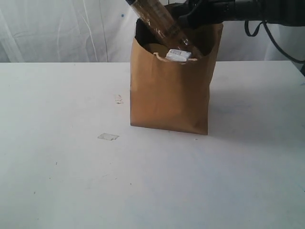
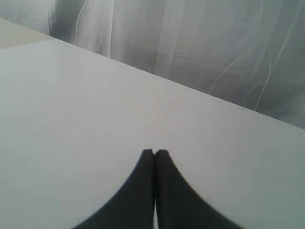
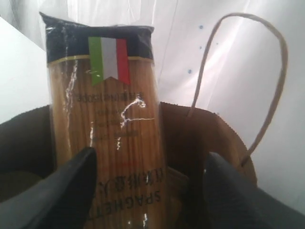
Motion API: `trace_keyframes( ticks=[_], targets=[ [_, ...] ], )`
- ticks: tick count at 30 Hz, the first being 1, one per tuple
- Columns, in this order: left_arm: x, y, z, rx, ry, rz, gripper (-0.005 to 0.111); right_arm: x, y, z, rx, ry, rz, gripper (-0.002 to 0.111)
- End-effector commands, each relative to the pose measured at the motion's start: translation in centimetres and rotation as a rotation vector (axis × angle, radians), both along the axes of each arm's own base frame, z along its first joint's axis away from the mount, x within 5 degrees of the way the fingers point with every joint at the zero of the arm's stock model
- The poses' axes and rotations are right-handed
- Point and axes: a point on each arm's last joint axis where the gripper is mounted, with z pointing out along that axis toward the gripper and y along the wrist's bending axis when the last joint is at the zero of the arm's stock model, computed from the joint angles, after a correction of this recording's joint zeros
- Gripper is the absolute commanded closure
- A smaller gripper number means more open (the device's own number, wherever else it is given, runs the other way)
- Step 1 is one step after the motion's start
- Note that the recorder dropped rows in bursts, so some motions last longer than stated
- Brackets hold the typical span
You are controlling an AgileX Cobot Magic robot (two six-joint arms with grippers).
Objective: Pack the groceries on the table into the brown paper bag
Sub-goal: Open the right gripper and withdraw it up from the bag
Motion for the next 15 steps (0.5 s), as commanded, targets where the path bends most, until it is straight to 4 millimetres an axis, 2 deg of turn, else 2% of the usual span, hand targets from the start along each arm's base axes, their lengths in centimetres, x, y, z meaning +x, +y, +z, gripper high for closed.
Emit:
trace_keyframes(
  ticks=[1,11,15],
  targets=[
    [0.0,0.0,-0.1,0.006,-0.002,0.003,0.107,-0.4,-0.1,0.7,0.023,-0.005,0.014,0.048],
    [0.0,0.0,-0.1,0.006,-0.002,0.003,0.107,-1.8,-0.4,3.3,0.054,-0.053,0.005,0.048],
    [0.0,0.0,-0.1,0.006,-0.002,0.003,0.107,-2.8,-0.7,5.0,0.109,-0.051,-0.013,0.056]
  ],
)
